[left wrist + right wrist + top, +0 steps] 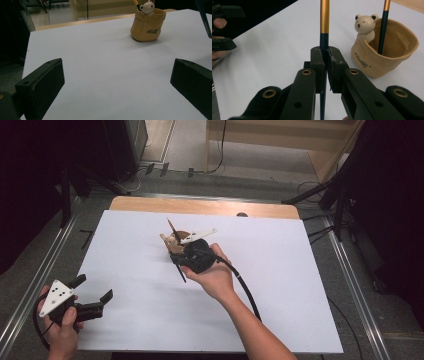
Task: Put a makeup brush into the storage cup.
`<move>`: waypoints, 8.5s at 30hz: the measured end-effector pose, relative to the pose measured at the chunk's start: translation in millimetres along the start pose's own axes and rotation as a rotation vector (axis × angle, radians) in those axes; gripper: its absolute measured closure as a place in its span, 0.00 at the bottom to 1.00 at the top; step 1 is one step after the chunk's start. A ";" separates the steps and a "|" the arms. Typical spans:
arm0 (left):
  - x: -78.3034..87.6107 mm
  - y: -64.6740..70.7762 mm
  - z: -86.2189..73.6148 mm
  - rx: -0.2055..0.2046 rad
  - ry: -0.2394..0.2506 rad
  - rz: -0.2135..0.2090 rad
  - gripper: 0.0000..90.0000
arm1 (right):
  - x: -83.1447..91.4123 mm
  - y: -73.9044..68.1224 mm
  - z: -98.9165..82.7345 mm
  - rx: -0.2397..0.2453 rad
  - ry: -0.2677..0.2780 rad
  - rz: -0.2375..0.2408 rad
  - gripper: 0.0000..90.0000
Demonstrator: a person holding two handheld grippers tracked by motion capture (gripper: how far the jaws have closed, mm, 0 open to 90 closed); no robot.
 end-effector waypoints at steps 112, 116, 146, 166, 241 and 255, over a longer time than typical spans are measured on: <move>-0.1 1.7 -0.1 0.000 -0.002 0.000 0.00 | -15.6 70.9 3.8 -0.059 0.484 -0.269 0.94; 0.5 0.9 -0.1 0.000 -0.003 -0.001 0.00 | -21.9 72.2 -1.1 -0.067 0.472 -0.272 0.94; 0.6 0.9 0.0 0.001 -0.001 -0.002 0.00 | -41.2 73.1 -25.1 -0.127 0.381 -0.215 0.93; -0.8 0.5 1.3 0.011 0.007 0.000 0.00 | -15.9 69.0 -29.8 -0.079 0.316 -0.218 0.00; 0.5 9.6 -4.4 -0.027 -0.013 -0.004 0.00 | 104.2 62.7 -153.2 -0.121 0.362 -0.355 0.00; -0.7 10.4 -4.8 -0.022 -0.008 -0.006 0.00 | 124.0 68.3 -175.0 -0.156 0.369 -0.394 0.00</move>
Point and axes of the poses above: each handheld gripper's, and its own axes: x roughly backward along the jaws, z roughly out of its top, y roughly to its right, the point moved 4 cm from there along -x, roughly forward along the jaws, and after that the axes turned 12 degrees about x, right-handed, at the moved point
